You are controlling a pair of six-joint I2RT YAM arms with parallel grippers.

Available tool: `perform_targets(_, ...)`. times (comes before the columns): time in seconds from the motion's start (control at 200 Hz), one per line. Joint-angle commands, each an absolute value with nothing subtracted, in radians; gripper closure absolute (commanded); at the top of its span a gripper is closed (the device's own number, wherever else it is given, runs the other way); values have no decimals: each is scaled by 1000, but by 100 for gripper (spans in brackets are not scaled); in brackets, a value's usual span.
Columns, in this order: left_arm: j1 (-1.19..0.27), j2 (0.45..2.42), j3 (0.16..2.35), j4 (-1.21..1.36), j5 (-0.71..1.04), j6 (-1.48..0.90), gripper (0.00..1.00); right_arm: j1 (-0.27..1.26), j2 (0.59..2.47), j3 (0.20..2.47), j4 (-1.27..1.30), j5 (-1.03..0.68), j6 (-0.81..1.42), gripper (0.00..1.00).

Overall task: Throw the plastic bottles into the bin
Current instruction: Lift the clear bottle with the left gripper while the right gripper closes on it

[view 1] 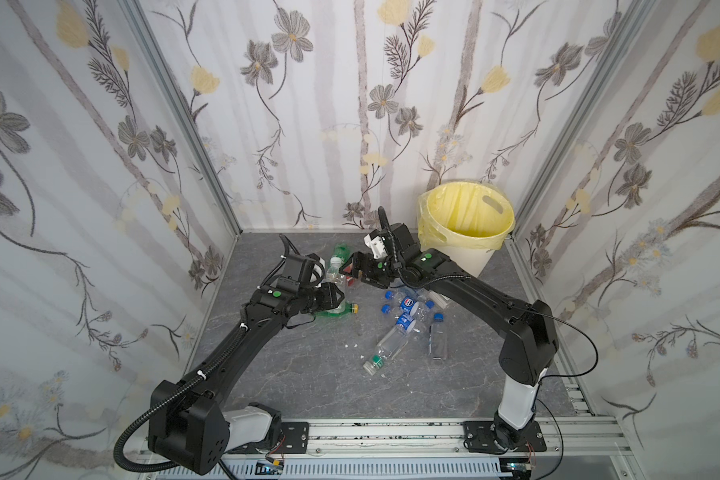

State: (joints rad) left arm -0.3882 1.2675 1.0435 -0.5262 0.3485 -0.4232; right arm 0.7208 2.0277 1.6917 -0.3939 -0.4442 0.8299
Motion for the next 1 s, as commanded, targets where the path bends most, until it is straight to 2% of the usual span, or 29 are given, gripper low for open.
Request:
perform_targets(0.0, -409, 1263, 1054, -490, 364, -443, 52, 723, 2038, 1689, -332, -463, 857, 9)
perform_targets(0.225, -451, 1262, 1077, -480, 346, -462, 52, 724, 2061, 1689, -323, -463, 865, 13)
perform_targets(0.57, -460, 1242, 1068, -473, 331, -474, 51, 726, 2088, 1689, -285, -484, 892, 33)
perform_targets(0.799, -460, 1255, 1079, -471, 336, -468, 50, 732, 2098, 1687, -273, -492, 902, 38)
perform_targets(0.994, -463, 1254, 1077, -469, 337, -473, 47, 734, 2102, 1686, -265, -500, 909, 48)
